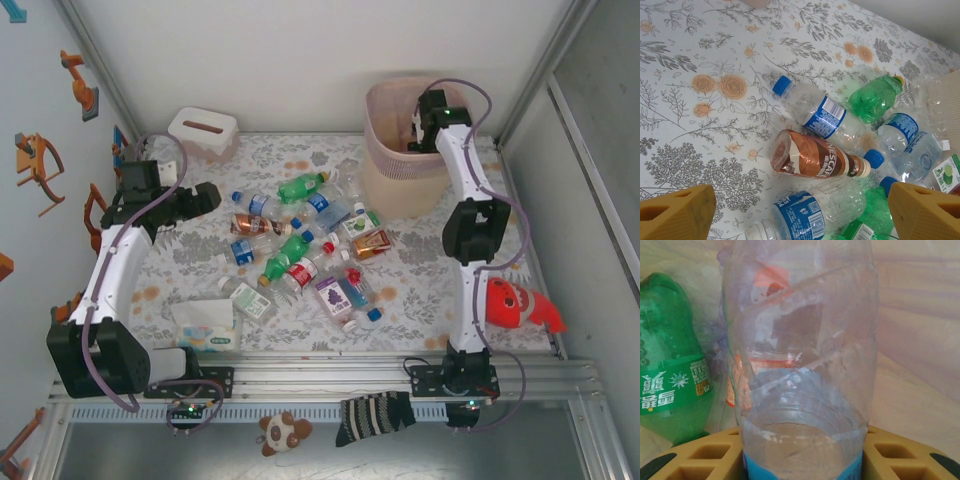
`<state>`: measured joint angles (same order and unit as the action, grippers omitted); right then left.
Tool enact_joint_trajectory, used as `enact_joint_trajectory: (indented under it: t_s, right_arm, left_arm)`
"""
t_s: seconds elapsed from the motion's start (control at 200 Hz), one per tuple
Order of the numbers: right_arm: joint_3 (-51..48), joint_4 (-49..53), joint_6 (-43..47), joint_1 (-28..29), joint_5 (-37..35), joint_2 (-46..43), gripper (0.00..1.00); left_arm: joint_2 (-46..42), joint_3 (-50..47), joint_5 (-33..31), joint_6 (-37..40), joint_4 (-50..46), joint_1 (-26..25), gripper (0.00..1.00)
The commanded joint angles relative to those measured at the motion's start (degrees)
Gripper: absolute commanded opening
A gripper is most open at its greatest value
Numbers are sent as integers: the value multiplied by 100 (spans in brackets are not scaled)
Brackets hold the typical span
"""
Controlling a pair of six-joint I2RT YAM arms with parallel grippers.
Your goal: Put the plastic bottles in the bin
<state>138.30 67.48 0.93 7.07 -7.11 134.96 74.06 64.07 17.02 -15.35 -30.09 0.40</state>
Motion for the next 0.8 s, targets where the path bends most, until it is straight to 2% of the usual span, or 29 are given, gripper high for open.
enact_joint_trajectory:
  t_s: [0.0,0.165,0.796]
  right_arm:
    - [17,133,47,-66,25,330,51]
    - [73,134,31,-65,63,287,62]
    - [158,101,-203,29,386,-1211,68]
  left_arm:
    - [107,-20,196,-89,55,30,89]
    - [157,-31,214,-108,101,39,89]
    - [113,-92,311,-107,248,74,89]
